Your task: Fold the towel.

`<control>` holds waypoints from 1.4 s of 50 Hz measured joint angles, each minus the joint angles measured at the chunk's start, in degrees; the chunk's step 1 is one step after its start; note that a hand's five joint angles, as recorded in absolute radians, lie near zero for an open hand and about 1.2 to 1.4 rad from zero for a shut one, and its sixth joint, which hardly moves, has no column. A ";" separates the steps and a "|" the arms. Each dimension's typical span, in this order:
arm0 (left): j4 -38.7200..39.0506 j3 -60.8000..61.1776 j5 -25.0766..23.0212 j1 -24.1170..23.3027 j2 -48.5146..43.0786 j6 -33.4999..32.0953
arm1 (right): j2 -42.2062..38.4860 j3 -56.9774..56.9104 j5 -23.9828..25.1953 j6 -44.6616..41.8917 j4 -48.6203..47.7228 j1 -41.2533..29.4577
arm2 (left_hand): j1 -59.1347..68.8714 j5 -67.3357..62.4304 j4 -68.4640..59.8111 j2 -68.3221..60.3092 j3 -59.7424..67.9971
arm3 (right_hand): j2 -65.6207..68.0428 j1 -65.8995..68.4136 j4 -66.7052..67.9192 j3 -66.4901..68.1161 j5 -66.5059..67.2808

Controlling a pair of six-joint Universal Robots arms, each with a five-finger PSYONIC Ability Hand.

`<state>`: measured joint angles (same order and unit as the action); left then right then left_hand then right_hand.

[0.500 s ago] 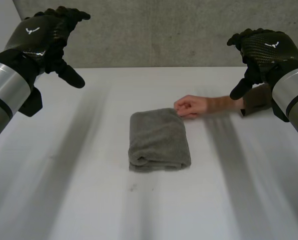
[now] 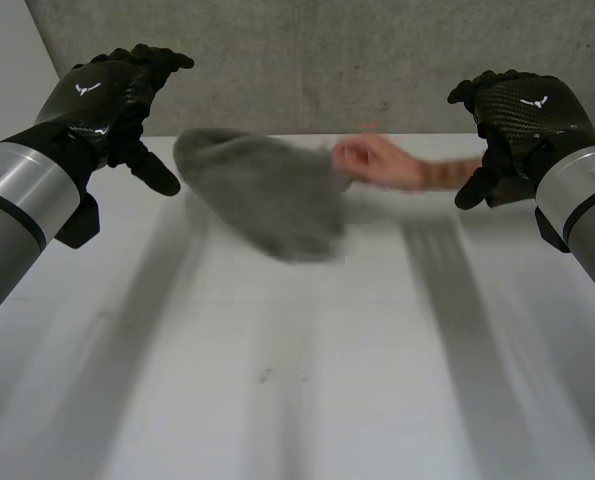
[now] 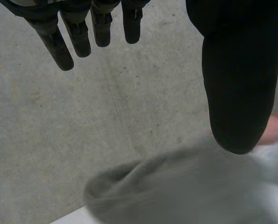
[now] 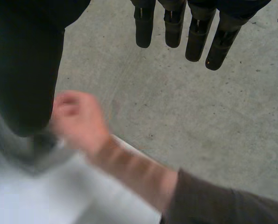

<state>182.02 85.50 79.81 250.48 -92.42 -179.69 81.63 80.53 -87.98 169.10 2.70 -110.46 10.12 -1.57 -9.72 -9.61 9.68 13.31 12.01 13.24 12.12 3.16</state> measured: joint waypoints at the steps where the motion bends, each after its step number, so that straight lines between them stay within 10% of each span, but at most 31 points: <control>1: 0.00 0.01 0.00 0.00 0.01 -0.01 | 0.00 0.00 0.00 0.00 0.00 0.00 | 0.00 0.00 0.00 0.00 0.00 | 0.00 0.00 0.00 0.00 0.00; 36: -0.38 -0.08 0.09 -0.42 -5.54 -0.28 | -1.02 0.01 2.82 -1.80 0.46 -0.39 | 1.59 -0.21 -1.95 -2.04 2.01 | 0.00 0.00 0.00 0.00 0.00; 70: -4.46 2.57 8.27 -3.83 -26.16 -1.91 | -24.84 -0.40 13.17 -11.52 7.93 -0.23 | 3.79 -2.32 -4.09 -4.14 4.08 | -2.54 -0.95 -1.14 -0.96 -0.05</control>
<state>177.56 88.07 88.08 246.66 -118.58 -181.60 56.80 80.13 -74.82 157.58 10.63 -110.69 13.91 -3.89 -13.81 -13.76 13.76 10.77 11.06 12.11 11.16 3.11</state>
